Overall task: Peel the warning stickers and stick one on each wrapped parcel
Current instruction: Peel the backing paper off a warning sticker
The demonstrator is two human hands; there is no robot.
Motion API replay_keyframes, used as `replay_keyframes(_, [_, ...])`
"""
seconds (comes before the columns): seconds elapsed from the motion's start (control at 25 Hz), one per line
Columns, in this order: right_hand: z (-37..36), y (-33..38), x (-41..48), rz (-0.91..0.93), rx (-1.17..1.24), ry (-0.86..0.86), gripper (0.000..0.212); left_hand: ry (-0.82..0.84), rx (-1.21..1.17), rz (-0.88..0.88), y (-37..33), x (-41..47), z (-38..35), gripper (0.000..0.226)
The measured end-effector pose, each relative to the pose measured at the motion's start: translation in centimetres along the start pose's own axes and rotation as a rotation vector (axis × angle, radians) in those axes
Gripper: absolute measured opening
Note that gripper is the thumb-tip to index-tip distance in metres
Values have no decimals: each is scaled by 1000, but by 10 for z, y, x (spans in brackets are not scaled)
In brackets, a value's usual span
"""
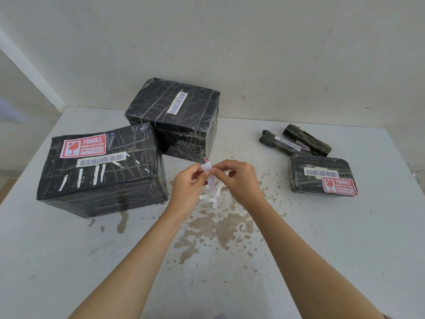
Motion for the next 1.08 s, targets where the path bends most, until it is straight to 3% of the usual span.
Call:
replay_keyframes(0.44, [-2, 5, 0, 10, -26, -12, 12, -55, -85, 3, -3, -3, 5, 15])
replay_keyframes(1.08, [-5, 14, -2, -35, 4, 1, 7, -54, 6, -81, -9, -5, 14, 15])
Point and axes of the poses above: each hand's wrist, its own x-axis towards the middle knuckle, its own z-axis out of the back of the hand, y = z × x, the point moved 7 cm from there along x, towards the middle knuckle, and after that the axes turned 4 degrees about x, right-handed, at the moved point
